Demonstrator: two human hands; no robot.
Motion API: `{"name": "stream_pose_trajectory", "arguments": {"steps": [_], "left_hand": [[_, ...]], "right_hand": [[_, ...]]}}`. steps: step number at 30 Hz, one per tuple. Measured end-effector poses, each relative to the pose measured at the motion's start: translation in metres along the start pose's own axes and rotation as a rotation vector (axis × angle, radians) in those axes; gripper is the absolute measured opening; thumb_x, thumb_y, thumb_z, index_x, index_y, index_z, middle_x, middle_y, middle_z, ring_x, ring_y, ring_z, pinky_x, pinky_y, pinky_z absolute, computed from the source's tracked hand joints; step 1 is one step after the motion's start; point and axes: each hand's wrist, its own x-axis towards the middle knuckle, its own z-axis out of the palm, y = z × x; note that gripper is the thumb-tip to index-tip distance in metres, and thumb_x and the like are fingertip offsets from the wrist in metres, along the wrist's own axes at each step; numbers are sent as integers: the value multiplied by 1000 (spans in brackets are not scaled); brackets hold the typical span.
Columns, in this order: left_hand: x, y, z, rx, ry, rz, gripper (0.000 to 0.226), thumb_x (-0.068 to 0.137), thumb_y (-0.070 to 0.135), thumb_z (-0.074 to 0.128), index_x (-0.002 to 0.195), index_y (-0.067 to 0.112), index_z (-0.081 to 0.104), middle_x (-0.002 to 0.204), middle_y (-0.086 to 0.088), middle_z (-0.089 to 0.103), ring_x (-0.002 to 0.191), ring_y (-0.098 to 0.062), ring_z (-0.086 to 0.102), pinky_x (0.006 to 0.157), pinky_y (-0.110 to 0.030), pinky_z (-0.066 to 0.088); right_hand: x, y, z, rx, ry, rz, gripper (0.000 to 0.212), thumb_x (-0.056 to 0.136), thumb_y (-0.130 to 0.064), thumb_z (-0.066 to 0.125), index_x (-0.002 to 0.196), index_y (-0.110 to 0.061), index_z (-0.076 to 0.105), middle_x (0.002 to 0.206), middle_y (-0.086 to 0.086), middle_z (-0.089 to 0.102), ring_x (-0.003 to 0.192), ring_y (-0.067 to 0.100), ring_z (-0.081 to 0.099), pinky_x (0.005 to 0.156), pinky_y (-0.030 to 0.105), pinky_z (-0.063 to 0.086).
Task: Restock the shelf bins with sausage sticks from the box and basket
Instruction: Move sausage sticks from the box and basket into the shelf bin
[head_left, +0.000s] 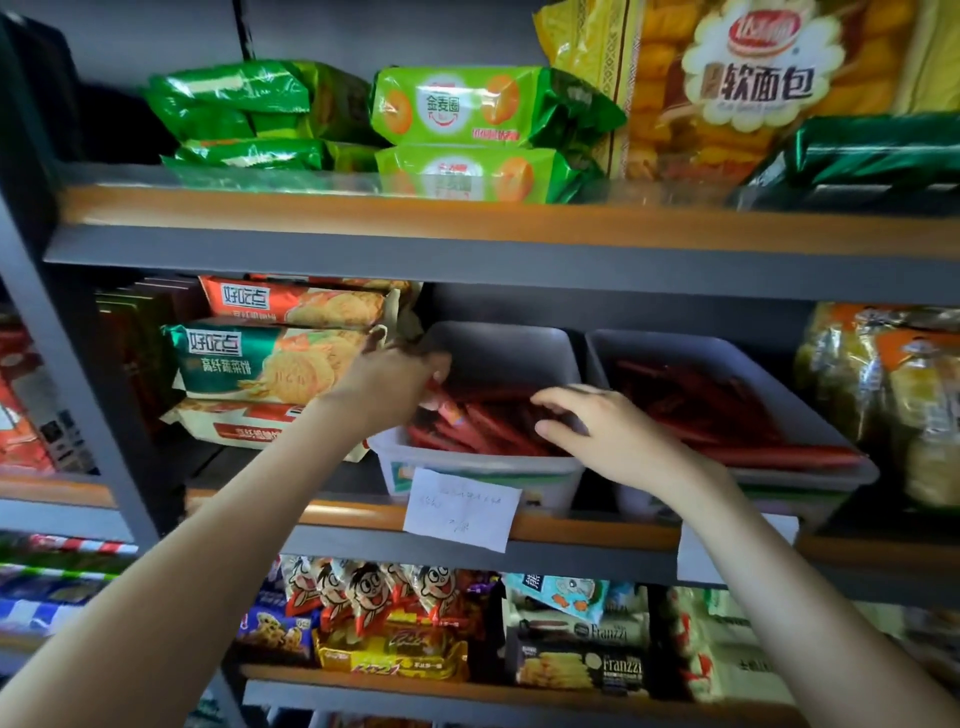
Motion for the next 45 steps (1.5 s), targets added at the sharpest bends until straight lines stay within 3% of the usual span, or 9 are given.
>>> {"name": "stream_pose_trajectory", "arguments": {"steps": [6, 10, 15, 20, 26, 30, 35, 39, 45], "left_hand": [[-18, 17, 5, -408, -294, 82, 27, 98, 30, 48, 118, 17, 60, 118, -9, 62, 109, -27, 56, 83, -28, 39], [-32, 8, -5, -455, -15, 45, 33, 98, 33, 47, 129, 24, 56, 125, -5, 61, 109, -24, 58, 82, -23, 36], [-100, -10, 22, -552, 372, -14, 33, 94, 23, 51, 125, 16, 55, 117, -5, 62, 103, -21, 57, 83, -28, 44], [-227, -46, 102, -551, 422, -564, 30, 92, 20, 47, 121, 14, 55, 113, 0, 58, 97, -16, 56, 79, -25, 45], [-443, -30, 225, -515, -150, -1506, 32, 93, 22, 51, 122, 8, 53, 117, -13, 56, 109, -34, 56, 89, -37, 43], [-564, 0, 297, -513, -469, -1799, 39, 90, 23, 53, 124, 5, 46, 120, -15, 51, 111, -34, 52, 91, -42, 43], [-656, -4, 400, -464, -703, -1615, 70, 86, 9, 52, 149, 11, 21, 149, -9, 29, 133, -27, 35, 108, -36, 33], [-694, -16, 469, -305, -974, -1128, 77, 91, 7, 41, 152, 18, -4, 159, -10, -3, 147, -24, 2, 117, -43, 2], [-721, -50, 530, -79, -1285, -760, 75, 98, 18, 42, 150, 24, -11, 159, -9, -9, 146, -26, -6, 115, -49, -4]], "right_hand": [[-2, -17, 3, -98, -71, 8, 52, 96, -50, 40, 143, -27, 38, 147, -6, 40, 132, 15, 38, 107, 29, 29], [3, -42, 15, -324, -80, -77, 58, 97, -52, 32, 148, -23, 28, 151, -3, 33, 138, 18, 28, 112, 31, 15], [15, -98, 56, -262, 117, -364, 49, 90, -39, 40, 126, -9, 55, 119, 6, 60, 107, 26, 56, 92, 32, 35], [19, -172, 165, 81, 49, -617, 46, 92, -30, 44, 131, -8, 51, 121, 6, 60, 109, 19, 56, 89, 30, 48], [-21, -252, 369, 274, -681, -736, 53, 97, -25, 49, 145, -12, 30, 141, 9, 42, 130, 25, 40, 104, 32, 34], [-70, -275, 510, 135, -997, -777, 66, 96, -33, 50, 149, -15, 17, 149, 6, 32, 136, 22, 31, 107, 29, 25], [-134, -285, 668, -186, -1196, -1102, 88, 87, -39, 63, 150, -12, 8, 152, 9, 25, 138, 26, 28, 112, 37, 27], [-165, -282, 761, -527, -1281, -1297, 106, 78, -45, 70, 150, -10, 1, 156, 12, 11, 143, 30, 15, 113, 45, 23], [-177, -290, 796, -600, -1098, -1635, 110, 72, -44, 72, 149, -8, 3, 147, 13, 24, 134, 30, 26, 108, 43, 26]]}}
